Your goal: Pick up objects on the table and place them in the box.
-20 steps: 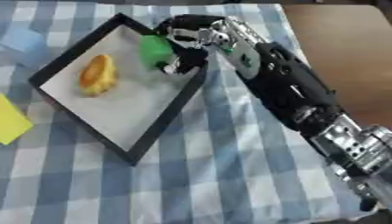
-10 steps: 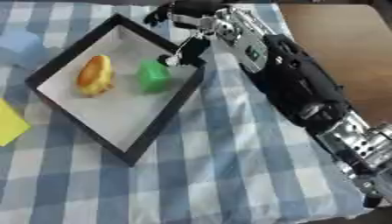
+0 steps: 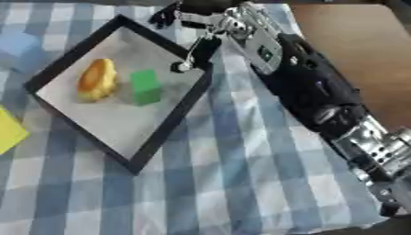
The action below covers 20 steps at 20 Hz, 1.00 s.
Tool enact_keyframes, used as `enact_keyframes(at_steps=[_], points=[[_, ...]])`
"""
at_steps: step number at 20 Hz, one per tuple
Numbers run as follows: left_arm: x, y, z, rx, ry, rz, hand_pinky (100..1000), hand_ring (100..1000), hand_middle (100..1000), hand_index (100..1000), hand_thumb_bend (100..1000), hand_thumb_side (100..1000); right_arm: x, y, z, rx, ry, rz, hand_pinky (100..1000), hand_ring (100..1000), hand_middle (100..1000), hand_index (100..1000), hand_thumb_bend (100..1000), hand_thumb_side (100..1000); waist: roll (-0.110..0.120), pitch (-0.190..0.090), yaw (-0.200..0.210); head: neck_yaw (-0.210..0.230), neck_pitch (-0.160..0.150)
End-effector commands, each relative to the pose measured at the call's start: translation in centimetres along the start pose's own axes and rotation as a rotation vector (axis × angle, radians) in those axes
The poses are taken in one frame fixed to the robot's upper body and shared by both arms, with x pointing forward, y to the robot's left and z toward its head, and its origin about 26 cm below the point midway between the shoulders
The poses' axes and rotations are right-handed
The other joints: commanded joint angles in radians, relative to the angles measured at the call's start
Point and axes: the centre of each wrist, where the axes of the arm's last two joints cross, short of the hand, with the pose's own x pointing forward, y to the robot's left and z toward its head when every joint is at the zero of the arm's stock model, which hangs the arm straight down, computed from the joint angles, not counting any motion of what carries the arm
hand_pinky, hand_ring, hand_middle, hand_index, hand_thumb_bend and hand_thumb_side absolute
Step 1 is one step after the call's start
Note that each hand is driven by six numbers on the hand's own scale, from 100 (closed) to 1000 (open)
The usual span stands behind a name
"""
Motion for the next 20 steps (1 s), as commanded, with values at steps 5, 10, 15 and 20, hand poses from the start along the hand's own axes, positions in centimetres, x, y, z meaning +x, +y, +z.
enact_keyframes(at_steps=[5, 10, 15, 20], points=[[0.7, 0.9, -0.3, 0.001, -0.018, -0.042, 817, 724, 637, 832, 100, 729, -0.3, -5.6, 6.5, -0.178, 0.009, -0.069, 928, 898, 818, 951, 100, 202, -0.003, -0.035, -0.023, 0.035, -0.002], [0.7, 1.0, -0.2, -0.013, -0.007, -0.058, 816, 724, 635, 833, 100, 733, -2.4, -6.4, 11.3, -0.159, 0.063, -0.072, 935, 920, 846, 956, 100, 252, -0.003, -0.028, -0.036, 0.055, -0.002], [0.7, 1.0, -0.2, -0.019, -0.004, -0.061, 816, 724, 636, 833, 100, 736, -4.4, -5.9, 14.3, -0.111, 0.113, -0.050, 937, 927, 858, 958, 100, 223, 0.000, -0.017, -0.038, 0.053, -0.002], [0.7, 1.0, -0.2, -0.023, -0.002, -0.060, 816, 723, 636, 833, 100, 740, -5.6, -5.5, 16.0, -0.103, 0.160, -0.017, 940, 930, 865, 965, 100, 221, 0.001, -0.004, -0.041, 0.055, -0.002]])
